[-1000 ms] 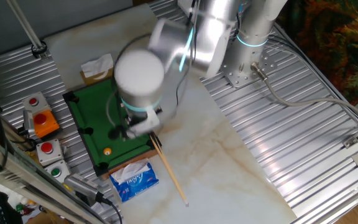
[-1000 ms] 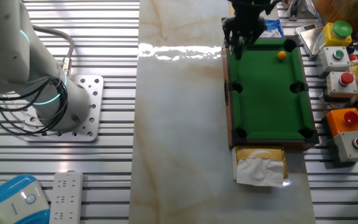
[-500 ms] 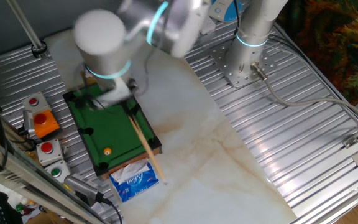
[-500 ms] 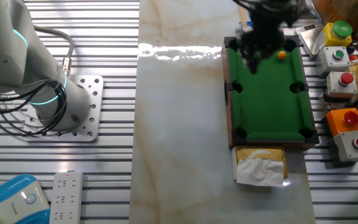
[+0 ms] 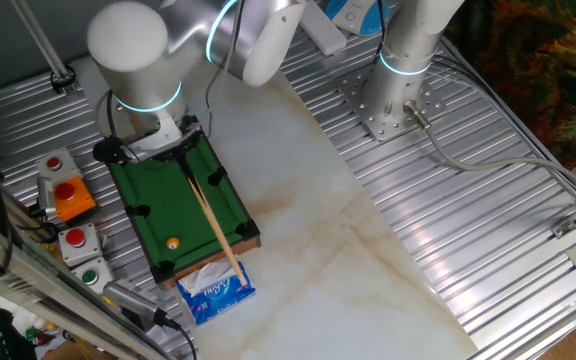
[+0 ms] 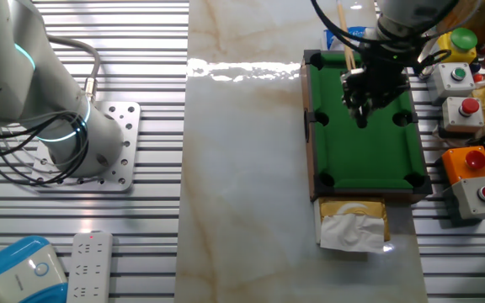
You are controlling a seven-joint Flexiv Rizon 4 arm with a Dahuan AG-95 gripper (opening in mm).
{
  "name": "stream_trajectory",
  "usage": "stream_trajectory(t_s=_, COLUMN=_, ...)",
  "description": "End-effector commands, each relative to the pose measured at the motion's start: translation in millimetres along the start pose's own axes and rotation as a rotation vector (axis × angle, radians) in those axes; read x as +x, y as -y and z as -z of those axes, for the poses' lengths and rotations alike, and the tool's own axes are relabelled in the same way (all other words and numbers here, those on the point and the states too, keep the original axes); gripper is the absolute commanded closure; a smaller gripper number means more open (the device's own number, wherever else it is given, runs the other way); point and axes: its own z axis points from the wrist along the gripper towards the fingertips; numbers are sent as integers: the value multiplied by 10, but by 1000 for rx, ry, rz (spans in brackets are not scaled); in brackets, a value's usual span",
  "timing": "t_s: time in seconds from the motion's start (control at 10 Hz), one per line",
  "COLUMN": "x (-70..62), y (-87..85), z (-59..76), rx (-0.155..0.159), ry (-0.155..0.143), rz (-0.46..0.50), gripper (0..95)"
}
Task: Hit the pool ball
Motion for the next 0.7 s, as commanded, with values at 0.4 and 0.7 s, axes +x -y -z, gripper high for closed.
stream_trajectory(t_s=0.4, x=-1, y=-11, z=-1, rx=-19, ry=50, rz=-72, gripper=950)
stream_trajectory(t_s=0.7, x=-1, y=-13, z=-1, rx=-16, ry=63, rz=-75, gripper=950)
